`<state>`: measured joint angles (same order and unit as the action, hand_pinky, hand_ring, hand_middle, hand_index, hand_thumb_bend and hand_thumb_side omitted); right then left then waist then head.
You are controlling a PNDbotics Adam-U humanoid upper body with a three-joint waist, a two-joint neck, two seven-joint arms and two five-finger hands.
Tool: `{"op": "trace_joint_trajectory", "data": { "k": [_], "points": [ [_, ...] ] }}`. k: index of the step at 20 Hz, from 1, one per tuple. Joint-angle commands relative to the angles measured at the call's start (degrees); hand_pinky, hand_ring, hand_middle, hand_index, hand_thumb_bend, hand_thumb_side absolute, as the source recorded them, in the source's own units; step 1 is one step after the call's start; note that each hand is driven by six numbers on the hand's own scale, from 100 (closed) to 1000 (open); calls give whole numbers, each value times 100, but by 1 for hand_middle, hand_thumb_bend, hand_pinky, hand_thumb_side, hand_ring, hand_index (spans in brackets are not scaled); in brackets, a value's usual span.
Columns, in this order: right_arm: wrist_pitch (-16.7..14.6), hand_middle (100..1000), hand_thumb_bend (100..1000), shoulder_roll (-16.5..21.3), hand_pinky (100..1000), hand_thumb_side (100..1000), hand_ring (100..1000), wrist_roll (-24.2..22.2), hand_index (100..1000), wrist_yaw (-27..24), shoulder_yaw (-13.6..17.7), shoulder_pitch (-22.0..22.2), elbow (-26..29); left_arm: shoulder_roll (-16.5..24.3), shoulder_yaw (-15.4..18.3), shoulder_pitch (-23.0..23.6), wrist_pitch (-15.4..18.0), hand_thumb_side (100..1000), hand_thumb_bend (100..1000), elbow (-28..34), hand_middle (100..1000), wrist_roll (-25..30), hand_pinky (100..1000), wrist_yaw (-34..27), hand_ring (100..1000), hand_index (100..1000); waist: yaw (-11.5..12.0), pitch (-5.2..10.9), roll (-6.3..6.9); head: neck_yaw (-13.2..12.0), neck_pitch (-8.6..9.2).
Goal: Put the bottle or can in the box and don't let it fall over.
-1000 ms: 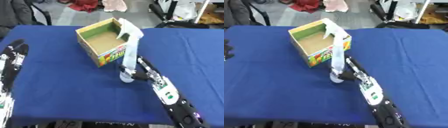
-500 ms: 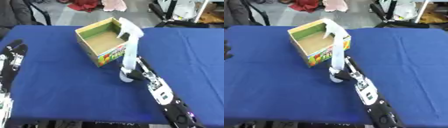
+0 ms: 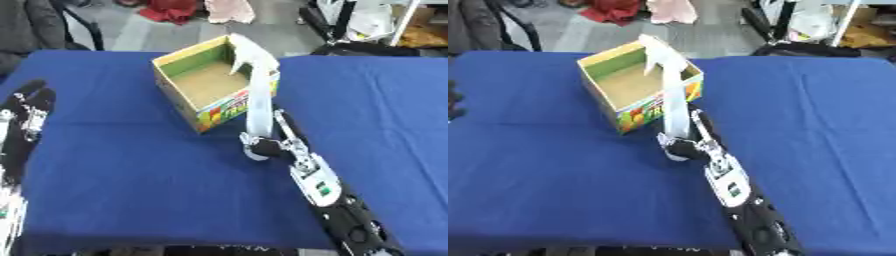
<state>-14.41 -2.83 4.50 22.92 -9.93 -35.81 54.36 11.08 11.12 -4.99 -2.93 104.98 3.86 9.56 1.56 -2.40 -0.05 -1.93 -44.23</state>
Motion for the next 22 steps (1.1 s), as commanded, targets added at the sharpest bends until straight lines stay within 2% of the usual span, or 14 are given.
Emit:
{"op": "trace_joint_trajectory", "data": {
  "k": [1, 6, 9, 11, 17, 22],
  "points": [
    [12, 787, 100, 139, 891, 100, 880, 124, 370, -80, -6, -102, 94, 51, -5, -62, 7, 809, 591, 96, 900, 12, 854, -44, 895, 881, 3, 45, 25, 16, 11],
    [55, 776, 100, 258, 896, 100, 872, 16, 365, -486, -86, -336, 399, 47, -7, -63, 10, 809, 591, 97, 901, 21, 854, -43, 895, 881, 34, 40, 24, 32, 11],
    [145, 774, 100, 369, 905, 100, 870, -22, 366, -721, -79, -590, 596, 36, -12, -63, 7, 810, 590, 93, 901, 28, 854, -45, 896, 881, 86, 37, 35, 61, 11],
    [211, 775, 100, 448, 909, 100, 870, -1, 366, -696, -9, -905, 587, 16, -28, -82, 12, 811, 588, 94, 901, 42, 855, -53, 896, 881, 163, 27, 54, 117, 11],
    [255, 777, 100, 461, 923, 100, 872, 265, 366, -169, 467, -1822, -199, -48, -129, -208, 47, 810, 589, 98, 901, 138, 855, -107, 896, 881, 592, -73, 120, 501, 11],
    [118, 808, 100, 293, 954, 100, 903, 486, 400, 343, 917, -2275, -903, -75, -260, -380, 89, 810, 588, 113, 901, 262, 855, -164, 896, 881, 1045, -216, 160, 980, 11]
  ]
}}
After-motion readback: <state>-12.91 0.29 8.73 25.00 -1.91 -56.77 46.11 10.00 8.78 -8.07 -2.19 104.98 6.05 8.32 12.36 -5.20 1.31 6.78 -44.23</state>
